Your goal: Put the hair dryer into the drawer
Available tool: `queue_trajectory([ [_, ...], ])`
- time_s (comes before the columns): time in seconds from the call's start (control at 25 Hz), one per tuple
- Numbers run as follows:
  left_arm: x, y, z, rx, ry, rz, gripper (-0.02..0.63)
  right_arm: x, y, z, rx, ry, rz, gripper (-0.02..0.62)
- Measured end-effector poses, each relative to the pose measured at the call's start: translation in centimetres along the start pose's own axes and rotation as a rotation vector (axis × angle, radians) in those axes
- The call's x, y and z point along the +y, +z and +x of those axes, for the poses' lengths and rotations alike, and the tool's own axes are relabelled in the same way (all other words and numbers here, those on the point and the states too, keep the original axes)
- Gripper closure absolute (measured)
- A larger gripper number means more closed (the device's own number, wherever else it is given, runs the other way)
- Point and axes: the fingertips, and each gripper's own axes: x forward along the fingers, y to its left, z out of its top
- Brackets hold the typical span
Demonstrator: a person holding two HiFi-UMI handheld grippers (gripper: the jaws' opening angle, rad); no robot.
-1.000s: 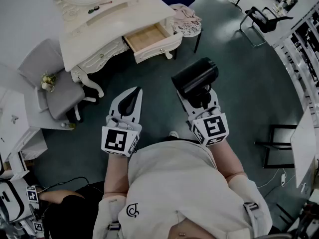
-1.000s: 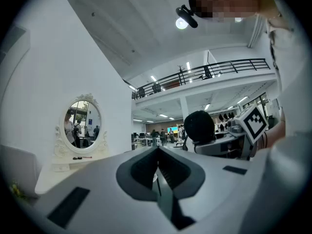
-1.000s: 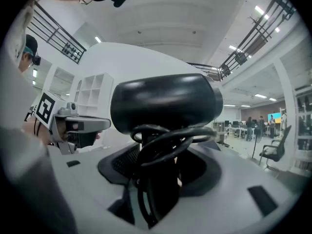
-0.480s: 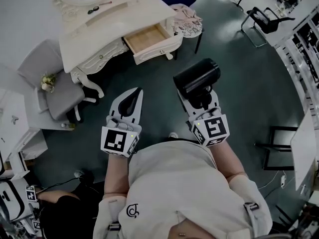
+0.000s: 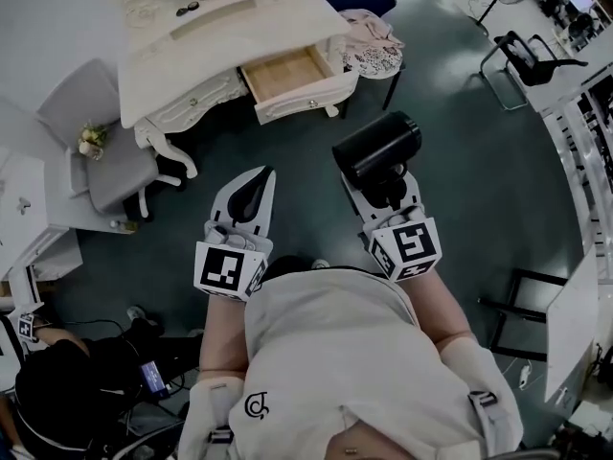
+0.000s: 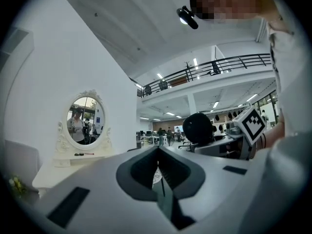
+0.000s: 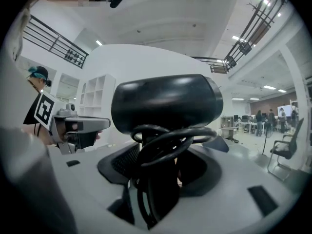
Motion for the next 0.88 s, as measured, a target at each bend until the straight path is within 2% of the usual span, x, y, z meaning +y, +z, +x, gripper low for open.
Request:
queue_trajectory([
  [0.16,0.0,-0.6,1.3,0.038,0.028,0.032,0.592,-1.3,-0.9,1.3,0.031,0.029,-0.004,0.348],
  [0.36,2.0,-1.3,3.0,0.047,0.083,-0.006,0.592,-2.9,-1.4,3.6,0.042,0.046,0.03,0.348],
  [0.52,3.7,-2.5,5.2,0.062,0.074,-0.024,0.592,-4.4,-1.9,6.4,0.058,0.047,0.041,0.348],
  [0.68,6.5,-2.9,8.6,0.062,0.058,-0.024,0.592,-5.9,-1.9,10.3,0.069,0.037,0.041,0.348],
  [0.88,12.0,-2.6,13.5,0.049,0.052,-0.042,0.592,-7.8,-1.1,16.6,0.093,0.029,0.036,0.348],
])
